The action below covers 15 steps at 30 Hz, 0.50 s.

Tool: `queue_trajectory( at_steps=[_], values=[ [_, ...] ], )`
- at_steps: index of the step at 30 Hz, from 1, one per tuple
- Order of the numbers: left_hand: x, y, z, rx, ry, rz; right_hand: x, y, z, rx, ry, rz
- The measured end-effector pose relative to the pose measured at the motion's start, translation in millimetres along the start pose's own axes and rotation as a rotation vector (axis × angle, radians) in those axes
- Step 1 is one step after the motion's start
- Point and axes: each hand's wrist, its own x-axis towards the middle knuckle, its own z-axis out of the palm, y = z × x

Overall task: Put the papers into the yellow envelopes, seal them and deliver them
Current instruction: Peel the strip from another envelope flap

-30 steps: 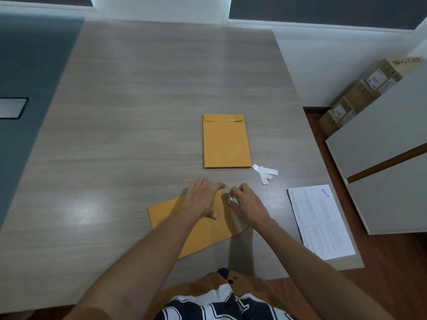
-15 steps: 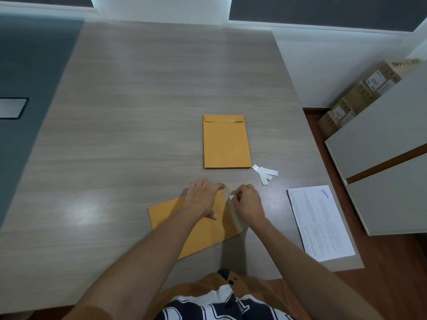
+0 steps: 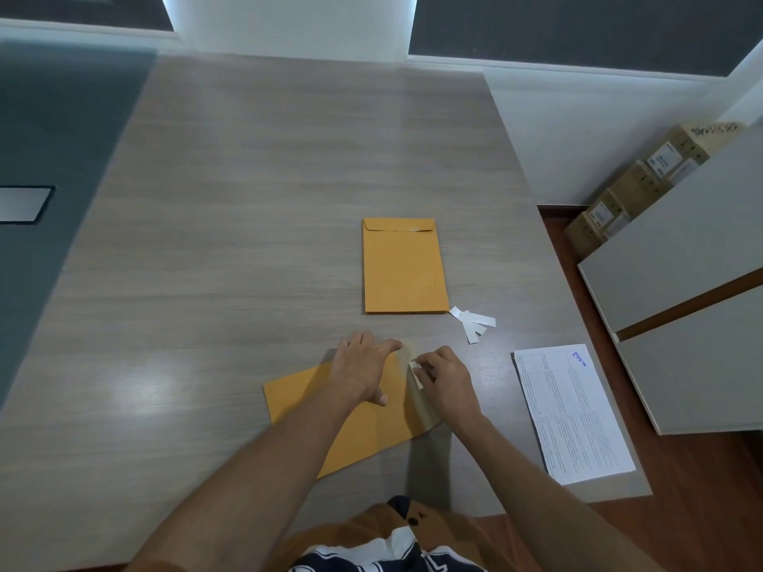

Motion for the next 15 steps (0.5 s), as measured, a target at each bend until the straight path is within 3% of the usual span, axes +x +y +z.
queue_trajectory(
  at_steps=[15],
  values=[
    [1.7, -0.5, 1.1, -0.006, -0.014, -0.003, 0.6, -2.4, -2.5, 0.020, -0.011, 0.038]
  ],
)
